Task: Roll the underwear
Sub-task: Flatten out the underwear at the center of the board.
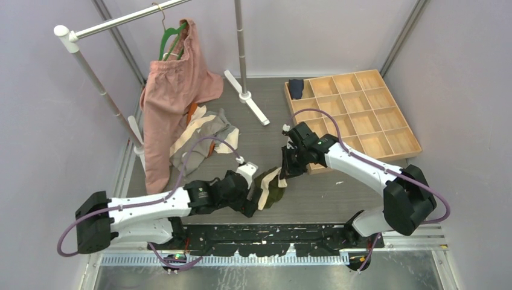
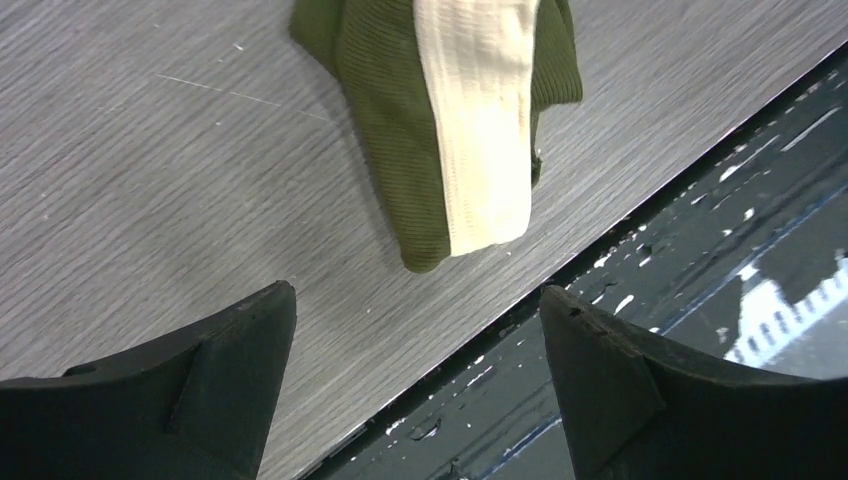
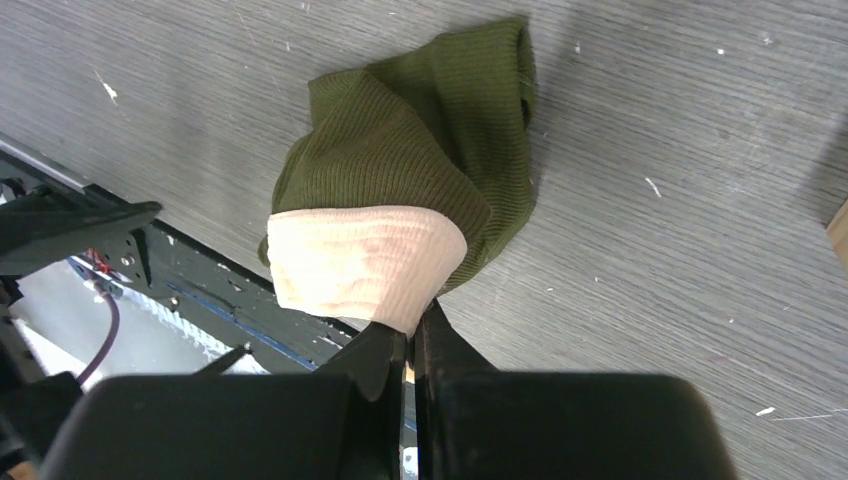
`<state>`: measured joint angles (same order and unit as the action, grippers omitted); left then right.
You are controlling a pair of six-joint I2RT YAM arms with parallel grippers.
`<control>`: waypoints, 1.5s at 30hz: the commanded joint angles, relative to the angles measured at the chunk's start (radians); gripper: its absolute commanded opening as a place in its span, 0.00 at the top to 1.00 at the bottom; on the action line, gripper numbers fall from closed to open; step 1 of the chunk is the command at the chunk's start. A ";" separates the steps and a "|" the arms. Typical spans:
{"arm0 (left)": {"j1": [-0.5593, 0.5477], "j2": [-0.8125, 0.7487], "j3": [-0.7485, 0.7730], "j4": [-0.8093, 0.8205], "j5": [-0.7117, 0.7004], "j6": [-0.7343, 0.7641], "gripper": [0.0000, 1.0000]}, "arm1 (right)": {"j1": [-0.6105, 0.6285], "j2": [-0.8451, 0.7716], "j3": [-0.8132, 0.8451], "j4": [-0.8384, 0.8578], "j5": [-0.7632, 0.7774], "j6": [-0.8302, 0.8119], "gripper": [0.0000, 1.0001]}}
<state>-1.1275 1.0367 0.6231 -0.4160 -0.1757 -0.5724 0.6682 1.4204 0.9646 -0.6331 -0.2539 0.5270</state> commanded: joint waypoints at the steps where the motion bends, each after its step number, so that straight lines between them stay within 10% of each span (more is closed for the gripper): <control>1: -0.113 0.085 0.062 0.092 -0.196 0.011 0.08 | -0.007 -0.012 -0.016 0.034 -0.061 0.016 0.99; 16: -0.266 0.473 0.310 -0.066 -0.391 -0.018 0.40 | -0.014 -0.023 -0.055 0.056 -0.094 0.013 0.99; 45: -0.351 0.661 0.424 -0.254 -0.501 -0.024 0.51 | -0.016 -0.013 -0.058 0.044 -0.102 0.008 0.99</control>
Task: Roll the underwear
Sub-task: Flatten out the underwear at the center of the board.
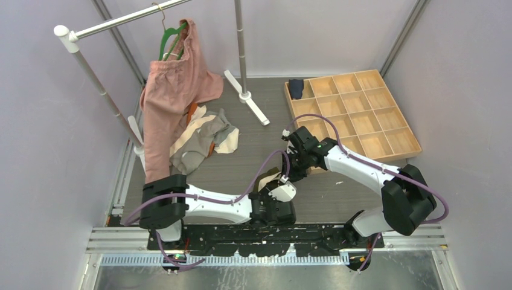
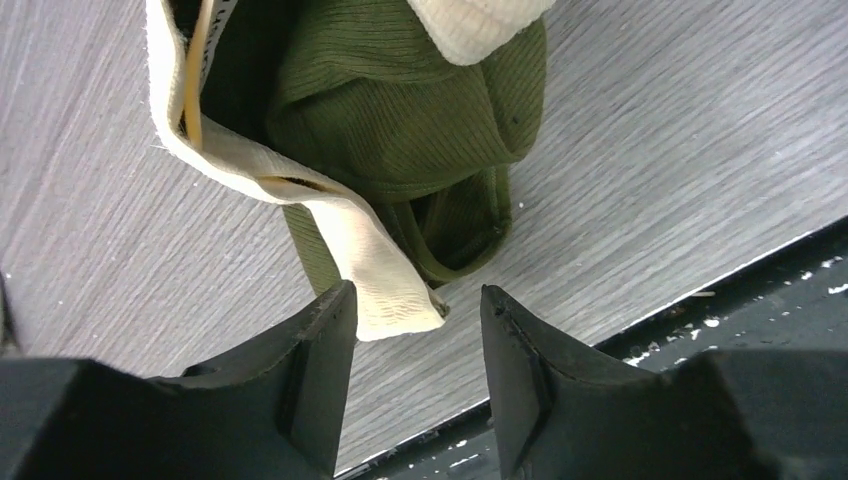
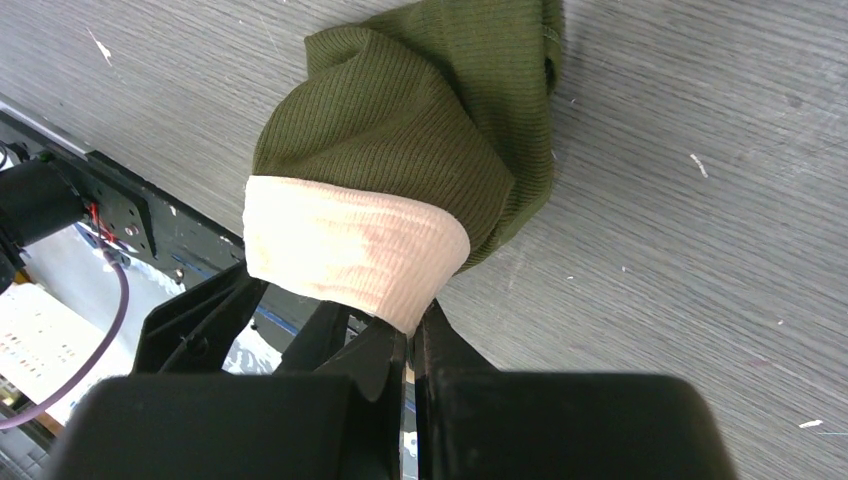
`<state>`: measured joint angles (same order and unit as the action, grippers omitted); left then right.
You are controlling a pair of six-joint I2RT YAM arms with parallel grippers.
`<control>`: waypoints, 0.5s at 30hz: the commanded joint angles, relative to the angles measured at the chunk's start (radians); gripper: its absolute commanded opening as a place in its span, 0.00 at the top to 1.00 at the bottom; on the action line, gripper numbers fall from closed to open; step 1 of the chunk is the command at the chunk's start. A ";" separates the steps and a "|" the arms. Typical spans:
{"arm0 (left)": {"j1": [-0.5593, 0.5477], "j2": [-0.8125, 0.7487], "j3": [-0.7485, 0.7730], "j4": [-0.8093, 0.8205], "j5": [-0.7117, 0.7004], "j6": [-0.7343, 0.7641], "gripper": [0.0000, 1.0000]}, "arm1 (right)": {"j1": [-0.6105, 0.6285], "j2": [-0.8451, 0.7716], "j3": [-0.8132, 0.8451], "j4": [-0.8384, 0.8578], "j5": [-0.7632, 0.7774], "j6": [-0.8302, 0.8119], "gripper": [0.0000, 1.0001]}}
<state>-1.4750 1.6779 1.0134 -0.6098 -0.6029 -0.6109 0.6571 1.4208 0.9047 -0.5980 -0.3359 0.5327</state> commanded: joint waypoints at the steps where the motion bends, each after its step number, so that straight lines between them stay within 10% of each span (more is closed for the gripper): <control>1: -0.004 0.023 0.032 -0.061 -0.075 0.014 0.52 | -0.005 -0.014 0.002 0.008 -0.020 0.003 0.99; 15: -0.022 -0.003 -0.015 -0.037 -0.009 -0.012 0.45 | -0.004 -0.001 0.006 0.005 -0.009 -0.002 0.99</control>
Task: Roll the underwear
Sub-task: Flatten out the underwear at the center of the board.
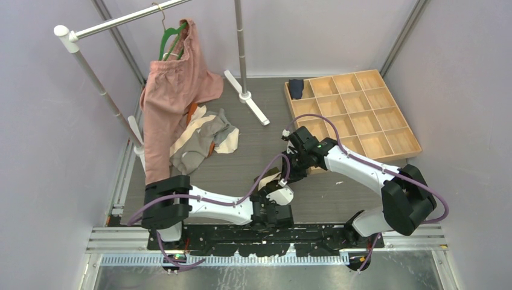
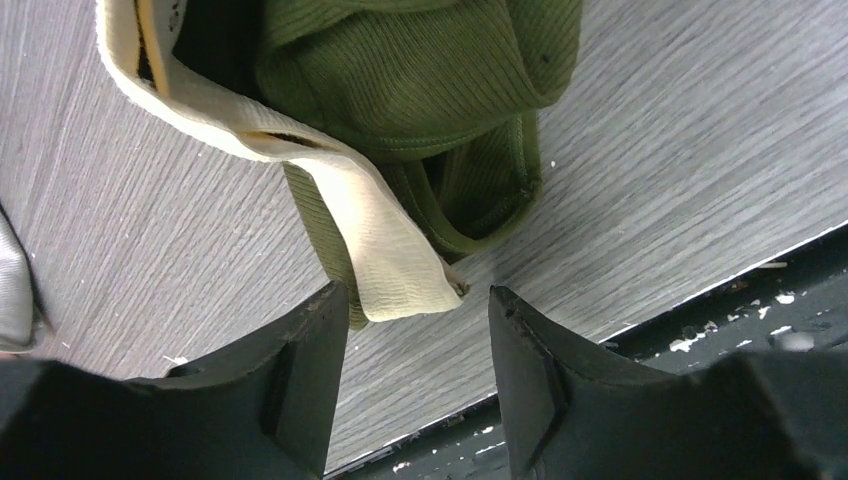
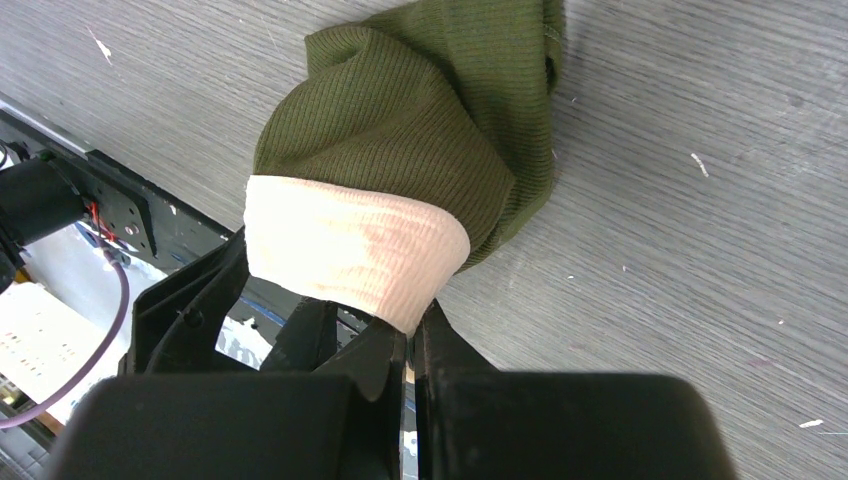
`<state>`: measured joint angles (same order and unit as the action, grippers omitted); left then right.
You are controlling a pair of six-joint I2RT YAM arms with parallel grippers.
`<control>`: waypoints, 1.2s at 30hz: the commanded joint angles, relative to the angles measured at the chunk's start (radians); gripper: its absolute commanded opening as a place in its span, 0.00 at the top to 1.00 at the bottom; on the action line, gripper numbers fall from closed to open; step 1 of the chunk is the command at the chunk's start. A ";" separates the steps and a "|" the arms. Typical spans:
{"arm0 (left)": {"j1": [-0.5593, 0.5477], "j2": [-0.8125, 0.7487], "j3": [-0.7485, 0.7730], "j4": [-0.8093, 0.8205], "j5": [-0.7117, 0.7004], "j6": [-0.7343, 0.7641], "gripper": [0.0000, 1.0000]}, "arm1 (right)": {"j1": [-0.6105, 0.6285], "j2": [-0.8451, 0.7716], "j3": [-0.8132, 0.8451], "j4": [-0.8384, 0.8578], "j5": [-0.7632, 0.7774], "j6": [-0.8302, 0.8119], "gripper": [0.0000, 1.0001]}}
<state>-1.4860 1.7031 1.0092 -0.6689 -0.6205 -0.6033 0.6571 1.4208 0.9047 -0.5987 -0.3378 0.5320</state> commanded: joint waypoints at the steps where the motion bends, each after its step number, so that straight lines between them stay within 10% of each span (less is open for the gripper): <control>1: -0.011 -0.023 -0.006 0.030 0.011 -0.017 0.45 | -0.005 0.000 0.006 0.005 -0.009 -0.002 0.99; 12: -0.016 0.015 0.013 -0.014 -0.021 -0.004 0.68 | -0.005 -0.006 0.006 -0.009 0.000 -0.004 0.99; 18: -0.017 -0.066 -0.027 -0.064 -0.077 -0.045 0.98 | -0.005 -0.035 0.019 -0.021 0.008 0.001 0.99; 36: 0.052 -0.810 -0.102 -0.115 -0.138 -0.118 0.99 | 0.107 -0.265 0.150 -0.284 -0.091 -0.140 0.99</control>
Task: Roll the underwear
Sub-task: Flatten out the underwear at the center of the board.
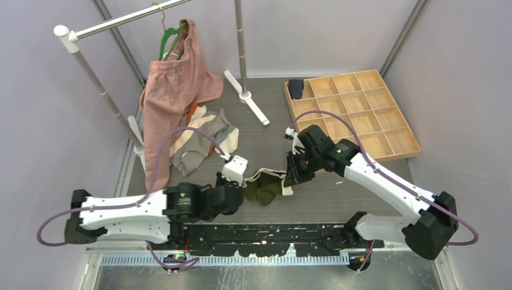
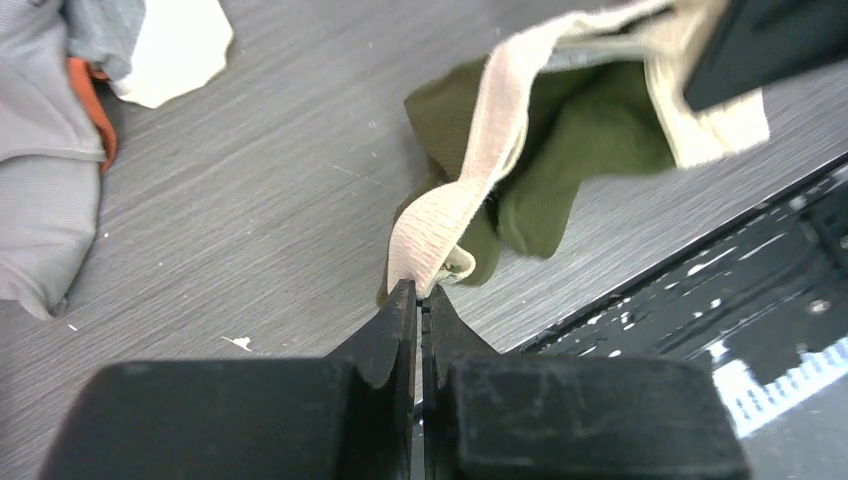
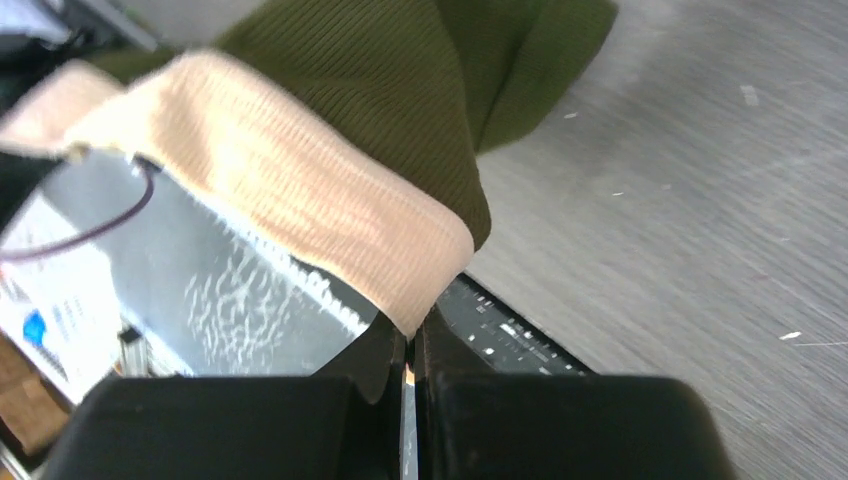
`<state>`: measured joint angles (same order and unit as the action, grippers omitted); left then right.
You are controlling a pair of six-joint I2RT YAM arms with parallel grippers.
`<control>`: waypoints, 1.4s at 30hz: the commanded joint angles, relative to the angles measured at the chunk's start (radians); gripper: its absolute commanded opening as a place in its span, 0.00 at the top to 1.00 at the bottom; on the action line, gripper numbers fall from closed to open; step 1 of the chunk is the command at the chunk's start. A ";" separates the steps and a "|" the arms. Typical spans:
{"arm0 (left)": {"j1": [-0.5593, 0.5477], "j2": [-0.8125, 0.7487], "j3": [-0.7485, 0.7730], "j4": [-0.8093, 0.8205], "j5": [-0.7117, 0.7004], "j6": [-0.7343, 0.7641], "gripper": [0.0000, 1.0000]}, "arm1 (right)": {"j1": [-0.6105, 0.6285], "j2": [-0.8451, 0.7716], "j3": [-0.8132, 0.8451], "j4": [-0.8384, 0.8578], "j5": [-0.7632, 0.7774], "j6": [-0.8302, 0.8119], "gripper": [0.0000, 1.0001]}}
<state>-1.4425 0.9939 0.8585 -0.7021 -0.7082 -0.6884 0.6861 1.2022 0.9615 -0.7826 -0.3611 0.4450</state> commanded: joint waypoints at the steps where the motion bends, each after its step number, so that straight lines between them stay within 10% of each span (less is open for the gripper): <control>1: 0.008 -0.123 0.073 -0.134 -0.052 -0.041 0.99 | 0.122 -0.042 0.123 -0.132 -0.073 -0.058 0.99; 13: 0.013 -0.164 0.158 -0.389 -0.145 -0.204 0.99 | 0.211 0.036 0.143 -0.235 0.122 0.012 0.99; 26: 0.455 0.070 0.034 0.219 0.108 0.207 0.99 | 0.027 0.298 0.218 -0.111 0.236 -0.034 0.93; 42: 0.457 -0.182 0.416 -0.348 0.287 0.153 0.99 | 0.339 0.083 0.432 -0.200 -0.225 0.021 0.99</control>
<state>-0.9882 0.8745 1.2034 -0.8555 -0.4629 -0.4824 0.9695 1.3407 1.3411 -0.9768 -0.4480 0.4091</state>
